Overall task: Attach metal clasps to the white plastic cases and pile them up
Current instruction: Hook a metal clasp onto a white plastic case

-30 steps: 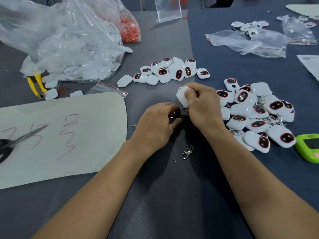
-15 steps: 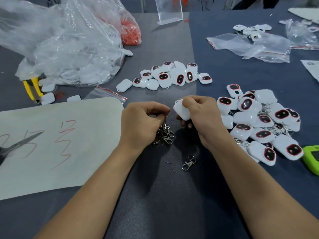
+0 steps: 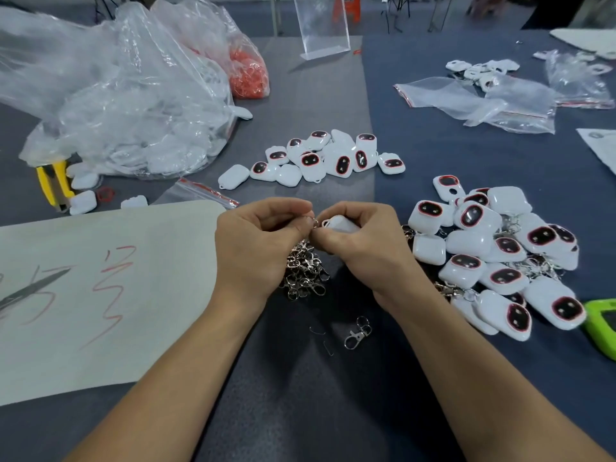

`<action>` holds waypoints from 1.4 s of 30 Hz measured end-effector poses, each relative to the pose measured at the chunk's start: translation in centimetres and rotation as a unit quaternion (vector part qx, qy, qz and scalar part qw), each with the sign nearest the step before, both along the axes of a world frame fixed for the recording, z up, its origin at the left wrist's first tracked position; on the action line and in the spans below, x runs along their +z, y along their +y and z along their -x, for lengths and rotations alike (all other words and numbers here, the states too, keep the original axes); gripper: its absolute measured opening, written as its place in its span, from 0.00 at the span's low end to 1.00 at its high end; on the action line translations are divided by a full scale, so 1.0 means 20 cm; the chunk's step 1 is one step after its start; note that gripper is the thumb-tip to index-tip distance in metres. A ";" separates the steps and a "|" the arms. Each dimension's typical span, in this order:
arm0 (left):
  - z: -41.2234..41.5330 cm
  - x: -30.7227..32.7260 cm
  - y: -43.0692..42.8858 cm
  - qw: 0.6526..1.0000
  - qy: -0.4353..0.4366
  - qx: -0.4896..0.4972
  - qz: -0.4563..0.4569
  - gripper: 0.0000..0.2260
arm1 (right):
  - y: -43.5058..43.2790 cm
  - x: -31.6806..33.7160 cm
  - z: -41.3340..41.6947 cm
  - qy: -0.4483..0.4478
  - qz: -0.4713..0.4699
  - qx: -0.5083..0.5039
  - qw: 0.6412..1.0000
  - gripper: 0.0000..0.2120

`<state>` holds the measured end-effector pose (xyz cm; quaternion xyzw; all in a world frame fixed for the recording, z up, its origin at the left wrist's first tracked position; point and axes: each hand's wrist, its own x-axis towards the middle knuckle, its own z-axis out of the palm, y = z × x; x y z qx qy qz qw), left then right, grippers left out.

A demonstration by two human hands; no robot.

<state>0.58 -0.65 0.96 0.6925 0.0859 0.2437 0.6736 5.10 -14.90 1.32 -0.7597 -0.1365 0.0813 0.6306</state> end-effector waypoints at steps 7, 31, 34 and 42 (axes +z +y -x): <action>0.02 0.00 -0.01 1.000 0.019 -0.009 -0.011 0.12 | 0.00 0.04 0.01 0.056 -0.089 0.005 0.994 0.13; 0.06 -0.01 0.01 0.941 0.005 0.079 -0.328 0.11 | 0.02 0.01 0.02 -0.092 0.035 -0.079 0.992 0.09; 0.06 0.00 0.01 0.946 0.007 0.070 -0.317 0.10 | 0.03 0.01 0.01 -0.065 0.009 -0.061 0.996 0.09; 0.06 0.01 -0.01 0.951 -0.001 0.084 -0.299 0.09 | 0.00 0.02 0.02 -0.109 0.080 -0.066 0.989 0.08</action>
